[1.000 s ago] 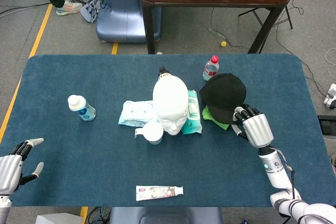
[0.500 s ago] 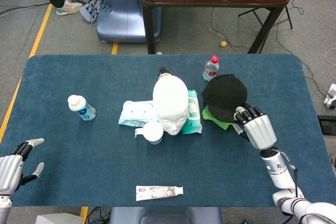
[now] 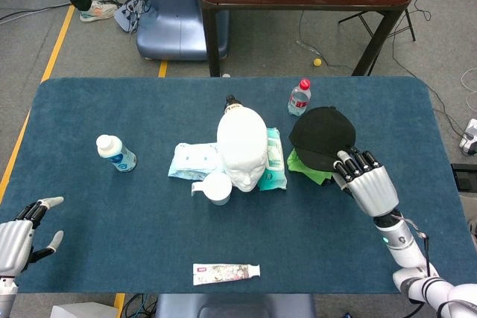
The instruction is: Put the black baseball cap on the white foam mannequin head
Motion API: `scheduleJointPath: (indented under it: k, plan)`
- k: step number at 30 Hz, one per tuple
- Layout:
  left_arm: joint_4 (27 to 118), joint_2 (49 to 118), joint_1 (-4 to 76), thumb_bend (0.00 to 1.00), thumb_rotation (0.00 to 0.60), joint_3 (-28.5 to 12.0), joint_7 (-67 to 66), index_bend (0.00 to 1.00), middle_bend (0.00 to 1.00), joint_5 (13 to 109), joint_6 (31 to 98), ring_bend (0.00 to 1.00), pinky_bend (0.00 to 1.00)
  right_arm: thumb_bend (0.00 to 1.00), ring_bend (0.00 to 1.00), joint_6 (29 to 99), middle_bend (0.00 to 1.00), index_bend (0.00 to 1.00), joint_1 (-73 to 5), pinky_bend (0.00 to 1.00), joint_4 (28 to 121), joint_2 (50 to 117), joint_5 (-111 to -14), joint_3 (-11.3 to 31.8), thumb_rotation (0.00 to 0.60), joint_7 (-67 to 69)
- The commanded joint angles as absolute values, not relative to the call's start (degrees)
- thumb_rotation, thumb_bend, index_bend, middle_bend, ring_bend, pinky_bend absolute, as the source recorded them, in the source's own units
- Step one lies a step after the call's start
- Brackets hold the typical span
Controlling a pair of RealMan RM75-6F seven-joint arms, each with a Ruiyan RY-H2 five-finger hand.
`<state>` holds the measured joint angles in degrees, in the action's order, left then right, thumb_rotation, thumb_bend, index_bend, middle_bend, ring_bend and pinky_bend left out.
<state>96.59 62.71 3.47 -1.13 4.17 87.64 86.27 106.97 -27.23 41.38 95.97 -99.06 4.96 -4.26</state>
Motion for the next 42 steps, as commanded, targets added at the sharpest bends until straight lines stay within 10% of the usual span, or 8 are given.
scheduleJointPath:
  k: [1,42]
  plan:
    - [96.57,62.71,3.46,0.31,0.6,-1.14,4.23,0.23,0.25,87.65,86.29,0.24,0.42,0.45,0.34,107.52,0.47,0.83,-27.83,0.57,43.11,94.56,-99.9,5.24,0.6,-6.25]
    - [97.2,62.23,3.27,0.31,0.6,-0.83,4.39,0.23,0.25,88.27,86.64,0.24,0.42,0.45,0.34,100.7,0.48,0.84,-42.72,0.57,58.81,88.39,-105.26,15.03,0.6,-28.37]
